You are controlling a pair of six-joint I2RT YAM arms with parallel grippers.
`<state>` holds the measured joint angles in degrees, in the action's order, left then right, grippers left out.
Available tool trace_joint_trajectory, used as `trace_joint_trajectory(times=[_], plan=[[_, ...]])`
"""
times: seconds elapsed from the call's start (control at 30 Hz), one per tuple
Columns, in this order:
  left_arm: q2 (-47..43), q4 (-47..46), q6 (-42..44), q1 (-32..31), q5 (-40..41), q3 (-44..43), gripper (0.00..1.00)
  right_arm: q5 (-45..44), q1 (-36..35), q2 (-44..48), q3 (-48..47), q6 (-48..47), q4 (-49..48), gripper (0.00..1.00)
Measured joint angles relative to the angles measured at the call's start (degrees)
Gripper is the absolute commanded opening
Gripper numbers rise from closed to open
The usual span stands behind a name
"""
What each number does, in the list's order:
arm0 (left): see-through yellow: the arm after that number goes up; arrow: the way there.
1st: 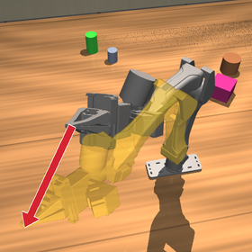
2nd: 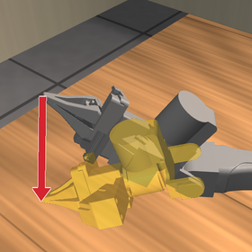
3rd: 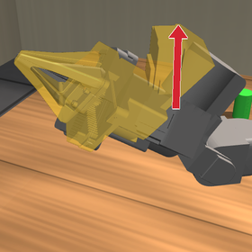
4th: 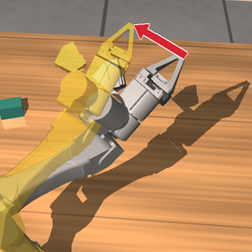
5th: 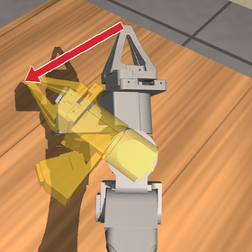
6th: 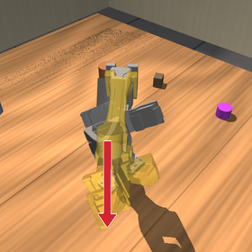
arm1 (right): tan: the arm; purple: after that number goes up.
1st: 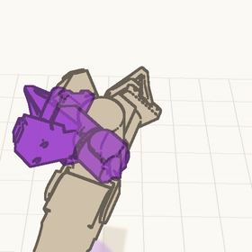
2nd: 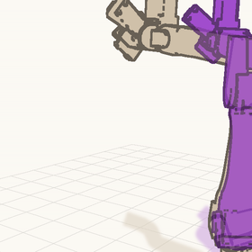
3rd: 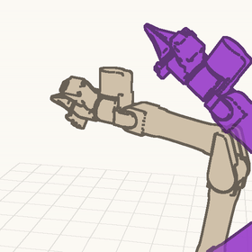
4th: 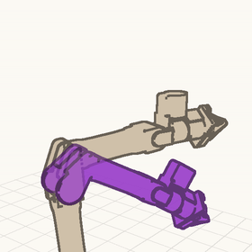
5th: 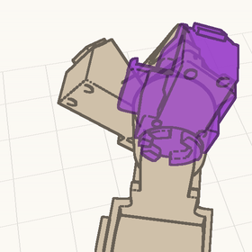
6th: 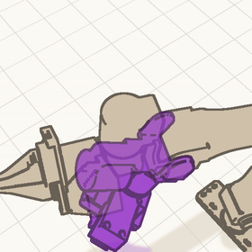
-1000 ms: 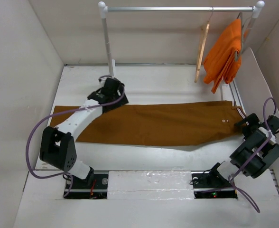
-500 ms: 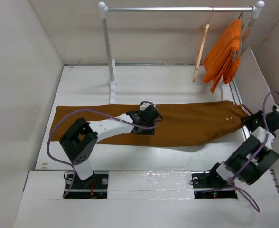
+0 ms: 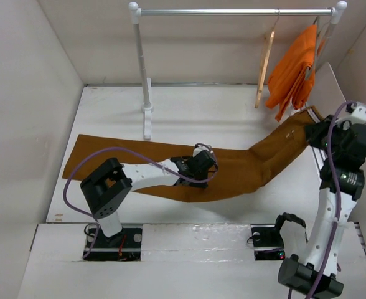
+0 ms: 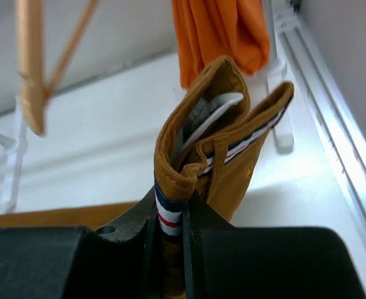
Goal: Place the trousers on the hanger
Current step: Fold the trousers at the center of the board.
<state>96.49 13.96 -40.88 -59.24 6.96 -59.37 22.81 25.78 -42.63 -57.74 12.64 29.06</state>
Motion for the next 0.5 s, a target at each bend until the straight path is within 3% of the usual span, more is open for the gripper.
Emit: trace_joint_trajectory(times=[0.27, 0.5], plan=[[10.7, -2.6, -0.3, -7.4, -1.6, -9.0, 0.15, 0.4, -0.3, -8.6, -24.3, -0.5, 6.1, 0.00], [24.1, 0.0, -1.7, -10.1, -2.9, -29.9, 0.12, 1.3, -1.7, -12.2, -28.4, -1.4, 5.2, 0.00]])
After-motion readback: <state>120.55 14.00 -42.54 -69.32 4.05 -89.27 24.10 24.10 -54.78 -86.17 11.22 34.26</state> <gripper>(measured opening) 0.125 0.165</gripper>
